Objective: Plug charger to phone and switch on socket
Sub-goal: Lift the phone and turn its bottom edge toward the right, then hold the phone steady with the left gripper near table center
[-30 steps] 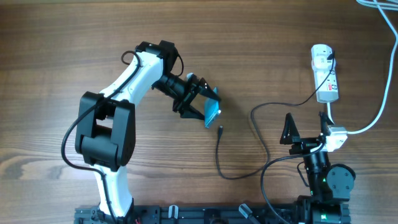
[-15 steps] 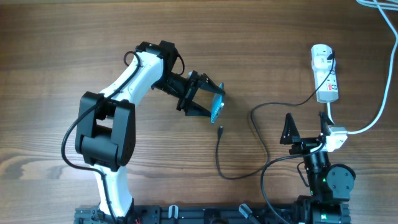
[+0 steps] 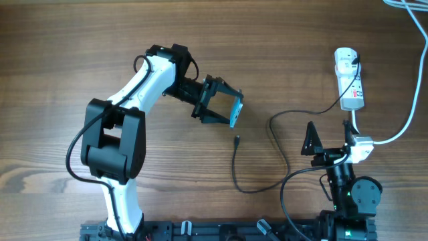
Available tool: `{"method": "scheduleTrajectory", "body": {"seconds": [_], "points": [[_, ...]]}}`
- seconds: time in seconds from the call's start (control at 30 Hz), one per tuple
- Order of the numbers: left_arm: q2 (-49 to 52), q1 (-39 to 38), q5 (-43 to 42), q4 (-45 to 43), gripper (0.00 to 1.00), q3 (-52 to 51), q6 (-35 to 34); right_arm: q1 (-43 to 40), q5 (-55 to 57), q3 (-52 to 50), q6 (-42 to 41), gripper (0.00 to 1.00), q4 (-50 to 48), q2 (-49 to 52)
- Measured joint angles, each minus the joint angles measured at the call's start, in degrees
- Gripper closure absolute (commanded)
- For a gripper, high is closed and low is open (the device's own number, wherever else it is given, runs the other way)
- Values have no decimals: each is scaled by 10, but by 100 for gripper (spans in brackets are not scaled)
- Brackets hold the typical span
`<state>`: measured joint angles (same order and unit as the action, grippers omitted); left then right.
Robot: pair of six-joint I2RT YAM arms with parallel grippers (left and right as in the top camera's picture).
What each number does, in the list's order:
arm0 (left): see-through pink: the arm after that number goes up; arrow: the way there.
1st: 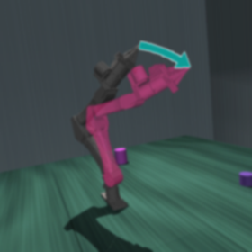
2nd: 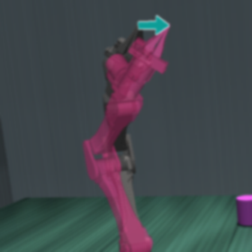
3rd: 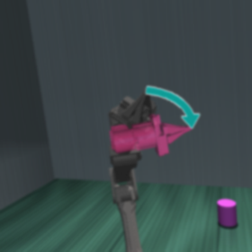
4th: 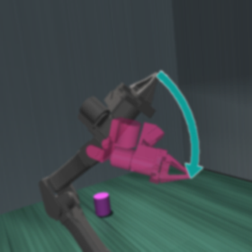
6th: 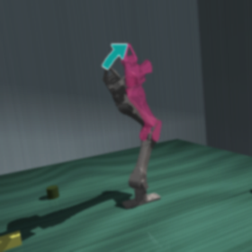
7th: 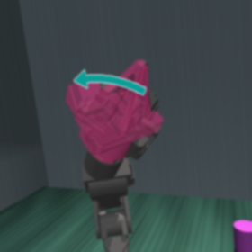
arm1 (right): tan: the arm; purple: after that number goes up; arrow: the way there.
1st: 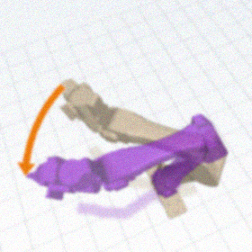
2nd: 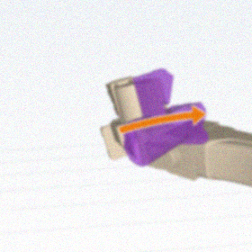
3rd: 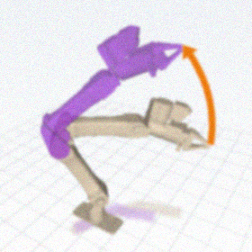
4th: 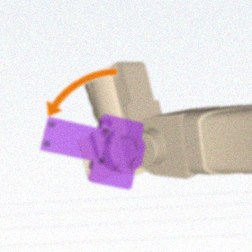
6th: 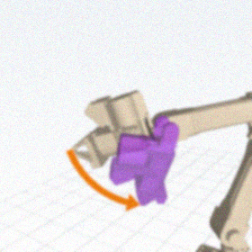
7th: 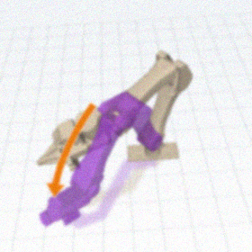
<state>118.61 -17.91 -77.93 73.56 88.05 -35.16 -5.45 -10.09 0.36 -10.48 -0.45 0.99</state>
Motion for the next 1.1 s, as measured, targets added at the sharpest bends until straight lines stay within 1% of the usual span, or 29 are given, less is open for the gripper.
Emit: {"method": "scheduleTrajectory", "body": {"seconds": [0.03, 0.1, 0.43, 1.1], "points": [[0, 0, -1, 0, 69, 0, -6, 0, 0, 0, 0, 0, 0, 0], [0, 0, -5, 0, 70, 0, -13, 0, 0, 0, 0, 0, 0, 0], [0, 0, -46, 7, 69, 0, -25, 0, 0, 0, 0, 0, 0, 0], [0, 0, -49, 7, 70, 0, -40, 0, 0, 0, 0, 0, 0, 0]]}}
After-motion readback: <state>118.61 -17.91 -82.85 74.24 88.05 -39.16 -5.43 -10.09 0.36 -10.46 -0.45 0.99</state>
